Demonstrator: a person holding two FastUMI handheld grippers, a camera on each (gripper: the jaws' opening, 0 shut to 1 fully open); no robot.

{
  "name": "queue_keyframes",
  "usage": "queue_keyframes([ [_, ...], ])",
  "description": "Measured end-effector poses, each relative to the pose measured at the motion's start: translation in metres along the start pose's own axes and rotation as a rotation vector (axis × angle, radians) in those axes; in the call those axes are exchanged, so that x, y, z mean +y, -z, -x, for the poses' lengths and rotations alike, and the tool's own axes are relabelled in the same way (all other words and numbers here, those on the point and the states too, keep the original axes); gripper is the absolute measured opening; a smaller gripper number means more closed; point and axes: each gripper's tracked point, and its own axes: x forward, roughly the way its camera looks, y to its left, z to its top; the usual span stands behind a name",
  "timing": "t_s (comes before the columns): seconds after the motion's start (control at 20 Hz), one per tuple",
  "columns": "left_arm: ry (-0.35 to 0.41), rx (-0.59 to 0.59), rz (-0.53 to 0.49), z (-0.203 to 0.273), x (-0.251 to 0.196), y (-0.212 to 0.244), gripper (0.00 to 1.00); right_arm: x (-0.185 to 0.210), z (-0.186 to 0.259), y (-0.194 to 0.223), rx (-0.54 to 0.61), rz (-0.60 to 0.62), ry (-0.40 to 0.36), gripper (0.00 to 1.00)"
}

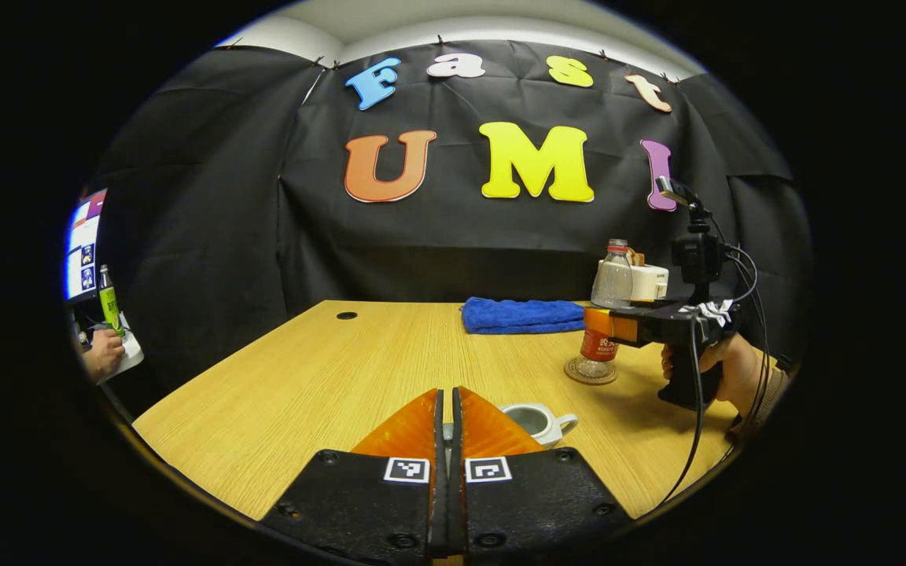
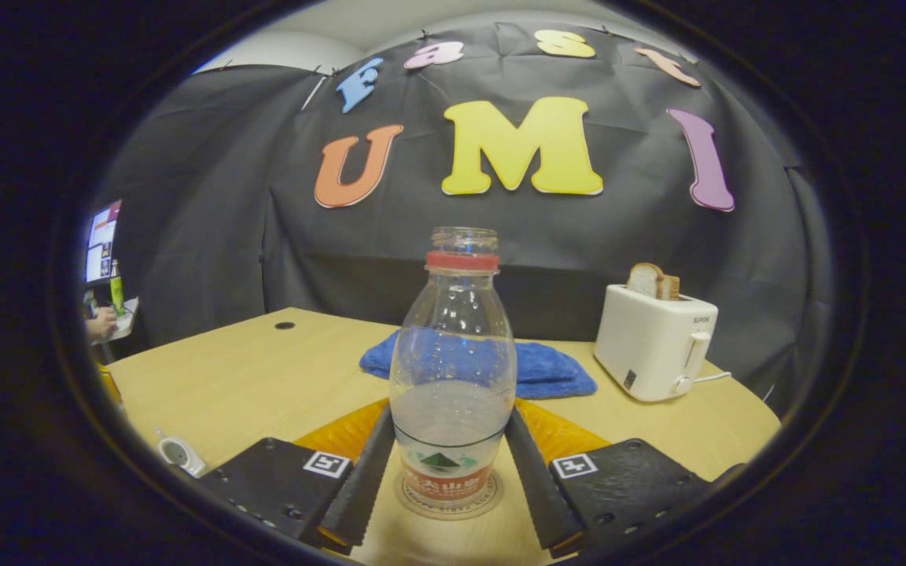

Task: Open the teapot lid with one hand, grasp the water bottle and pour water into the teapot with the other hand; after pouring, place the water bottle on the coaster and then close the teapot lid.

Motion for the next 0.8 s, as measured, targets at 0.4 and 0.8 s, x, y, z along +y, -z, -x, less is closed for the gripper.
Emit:
queue_keyframes([
  [0.4,0.083,-0.074,0.048,-0.010,-0.026,-0.018,0.03,-0.009,0.050,-0.019,-0.107,-0.057,-0.038,0.95],
  [0.8,0.119,-0.072,0.024,-0.037,-0.058,-0.008,0.02,-0.048,0.112,-0.011,-0.180,-0.036,0.034,0.96],
])
